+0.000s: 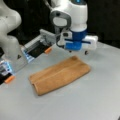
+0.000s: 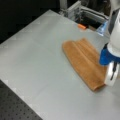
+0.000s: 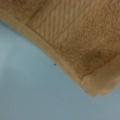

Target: Folding a towel twice

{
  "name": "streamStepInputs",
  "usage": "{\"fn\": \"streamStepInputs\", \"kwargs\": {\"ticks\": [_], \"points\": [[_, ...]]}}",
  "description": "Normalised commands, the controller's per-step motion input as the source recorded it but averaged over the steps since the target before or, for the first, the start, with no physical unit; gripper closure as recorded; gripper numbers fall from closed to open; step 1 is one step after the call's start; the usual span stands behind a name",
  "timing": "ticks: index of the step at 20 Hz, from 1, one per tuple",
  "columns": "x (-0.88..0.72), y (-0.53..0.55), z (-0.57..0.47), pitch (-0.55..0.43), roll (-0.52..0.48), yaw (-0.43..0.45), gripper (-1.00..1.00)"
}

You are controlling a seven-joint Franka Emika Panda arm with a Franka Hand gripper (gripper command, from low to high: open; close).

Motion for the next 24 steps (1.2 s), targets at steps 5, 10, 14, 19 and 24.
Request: {"fn": "streamStepInputs", "kwargs": {"ticks": [5, 10, 14, 19, 24], "points": [[0.81, -0.12, 0.24, 0.048, -0.143, 0.608, -1.0], [0.99, 0.06, 0.18, 0.235, -0.215, 0.426, -1.0], [0.77, 0.21, -0.01, 0.347, -0.283, 0.143, -1.0], [0.52, 0.25, -0.18, 0.207, -0.319, -0.072, -1.0], [0.0, 0.14, -0.21, 0.24, -0.274, -0.07, -1.0]]}}
